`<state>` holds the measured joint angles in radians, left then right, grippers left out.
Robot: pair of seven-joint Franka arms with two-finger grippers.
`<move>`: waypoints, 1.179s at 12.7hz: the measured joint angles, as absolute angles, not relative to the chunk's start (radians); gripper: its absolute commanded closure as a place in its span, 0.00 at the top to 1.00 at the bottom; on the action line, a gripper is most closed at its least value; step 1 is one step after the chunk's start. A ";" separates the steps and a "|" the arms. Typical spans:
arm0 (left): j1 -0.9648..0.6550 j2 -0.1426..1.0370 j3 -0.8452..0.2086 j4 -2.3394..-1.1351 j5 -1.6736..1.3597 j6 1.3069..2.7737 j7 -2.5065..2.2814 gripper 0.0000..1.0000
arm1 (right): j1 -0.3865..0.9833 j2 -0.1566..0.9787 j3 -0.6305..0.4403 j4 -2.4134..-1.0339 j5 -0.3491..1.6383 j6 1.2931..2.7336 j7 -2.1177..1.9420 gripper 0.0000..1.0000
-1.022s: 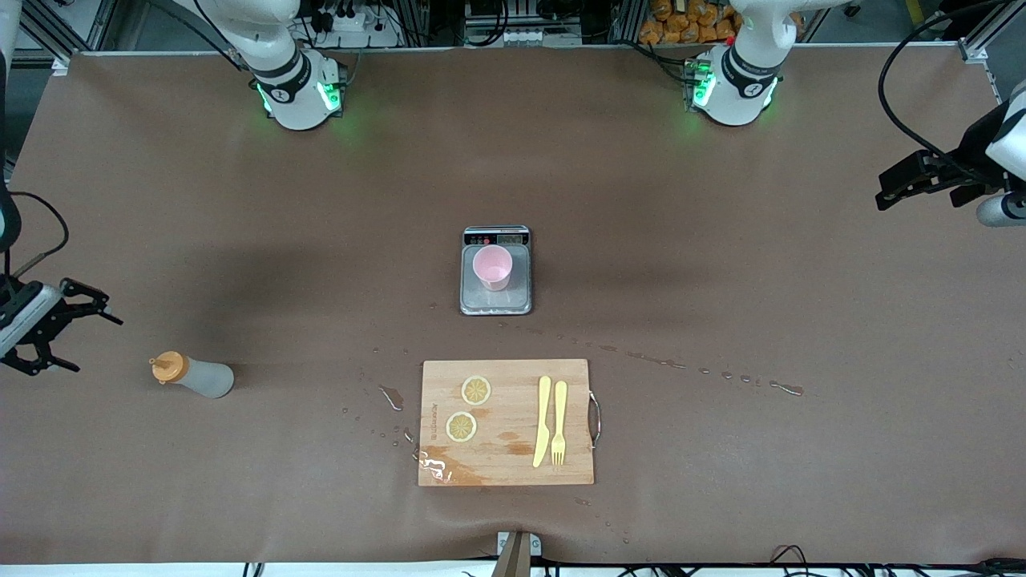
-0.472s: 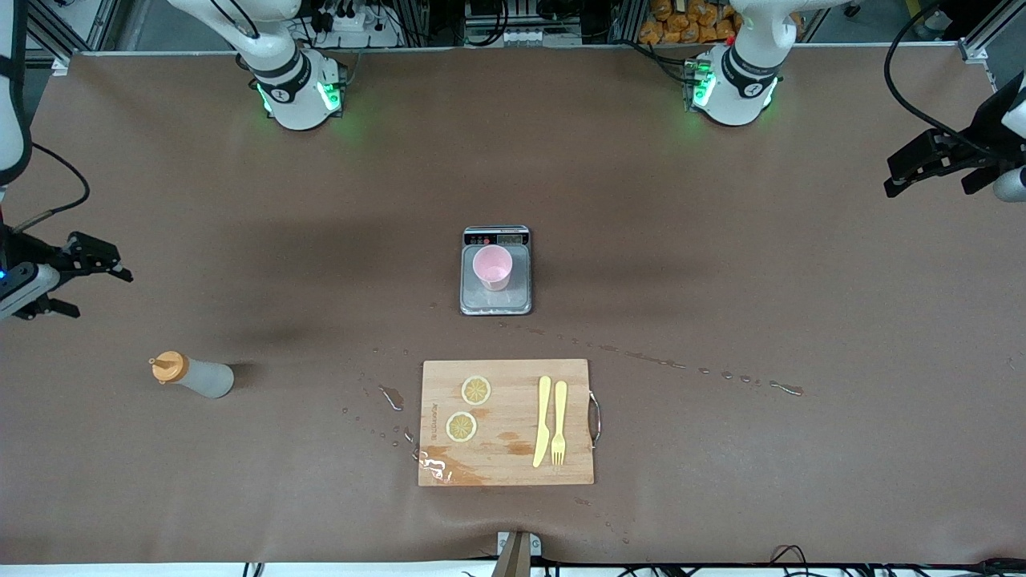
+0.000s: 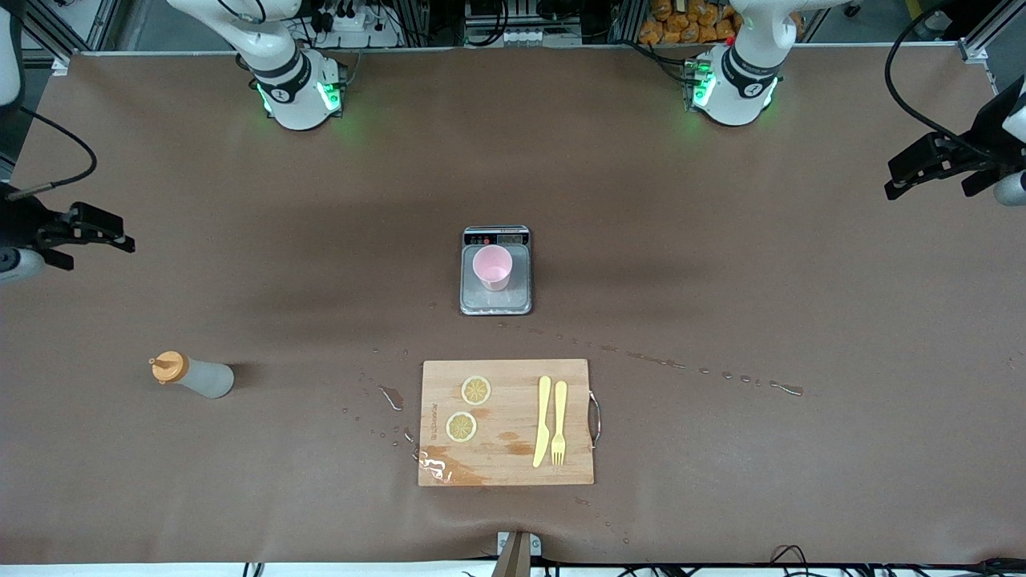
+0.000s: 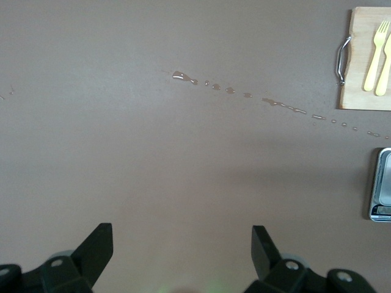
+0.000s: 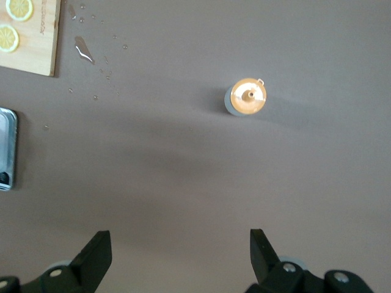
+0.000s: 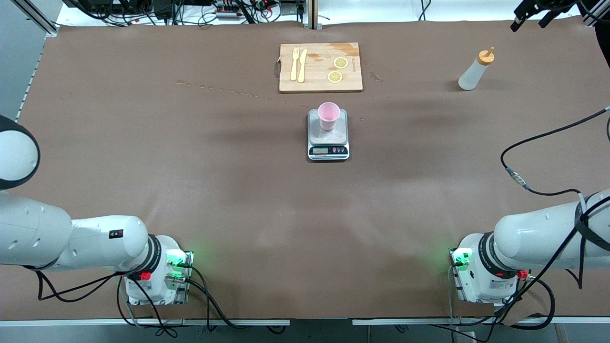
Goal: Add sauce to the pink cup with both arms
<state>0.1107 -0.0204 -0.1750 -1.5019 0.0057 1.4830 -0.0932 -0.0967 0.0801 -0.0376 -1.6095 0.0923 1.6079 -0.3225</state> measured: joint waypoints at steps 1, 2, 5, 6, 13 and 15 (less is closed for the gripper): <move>0.111 -0.020 -0.175 -1.502 0.006 1.483 -0.093 1.00 | -0.094 0.080 -0.038 -1.592 0.091 1.578 -0.272 1.00; 0.111 -0.020 -0.174 -1.502 0.006 1.483 -0.093 1.00 | -0.090 0.080 -0.040 -1.578 0.090 1.555 -0.223 1.00; 0.111 -0.020 -0.174 -1.502 0.006 1.483 -0.093 1.00 | -0.064 0.080 -0.044 -1.519 0.044 1.488 -0.106 1.00; 0.111 -0.020 -0.174 -1.502 0.006 1.484 -0.093 1.00 | -0.056 0.080 -0.044 -1.499 0.031 1.469 -0.090 1.00; 0.113 -0.019 -0.172 -1.503 0.006 1.540 -0.093 1.00 | -0.047 0.056 -0.043 -1.469 0.022 1.445 -0.062 1.00; 0.113 -0.019 -0.172 -1.503 0.006 1.540 -0.093 1.00 | -0.044 0.056 -0.039 -1.469 0.022 1.445 -0.045 1.00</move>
